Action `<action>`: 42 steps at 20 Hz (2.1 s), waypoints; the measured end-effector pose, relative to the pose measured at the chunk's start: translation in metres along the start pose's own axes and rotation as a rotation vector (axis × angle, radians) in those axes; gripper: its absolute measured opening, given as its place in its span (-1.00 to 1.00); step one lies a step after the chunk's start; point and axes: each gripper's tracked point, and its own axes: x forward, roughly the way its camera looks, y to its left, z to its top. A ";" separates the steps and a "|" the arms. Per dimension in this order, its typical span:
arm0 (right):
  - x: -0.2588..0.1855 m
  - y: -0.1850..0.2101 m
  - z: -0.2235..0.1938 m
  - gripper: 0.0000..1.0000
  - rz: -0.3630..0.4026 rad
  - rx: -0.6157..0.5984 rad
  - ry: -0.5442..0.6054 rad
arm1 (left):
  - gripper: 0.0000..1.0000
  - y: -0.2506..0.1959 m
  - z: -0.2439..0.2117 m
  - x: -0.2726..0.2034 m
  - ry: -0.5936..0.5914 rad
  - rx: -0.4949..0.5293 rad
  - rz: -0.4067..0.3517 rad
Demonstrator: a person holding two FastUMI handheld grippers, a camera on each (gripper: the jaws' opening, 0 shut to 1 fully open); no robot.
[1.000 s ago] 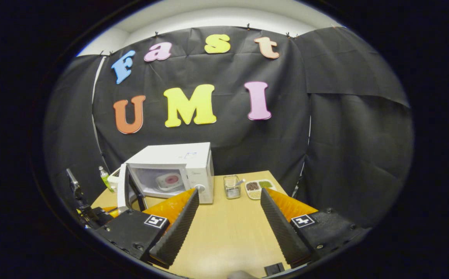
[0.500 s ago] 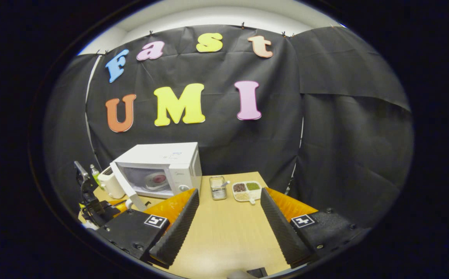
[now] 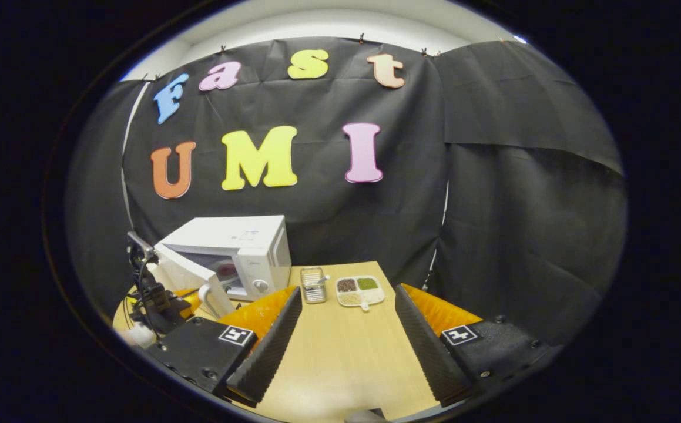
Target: Open the microwave oven with the left hand, put the food in, and close the microwave oven.
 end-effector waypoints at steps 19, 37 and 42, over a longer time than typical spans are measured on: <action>0.031 -0.030 0.001 0.86 -0.025 0.010 0.047 | -1.00 -0.010 0.019 0.080 -0.003 -0.018 0.027; 0.040 -0.021 -0.001 1.00 -0.001 0.015 0.075 | -1.00 -0.009 0.015 0.095 0.016 -0.002 0.044; 0.034 -0.019 -0.004 1.00 0.001 0.025 0.074 | -1.00 -0.005 -0.007 0.062 0.063 -0.032 0.077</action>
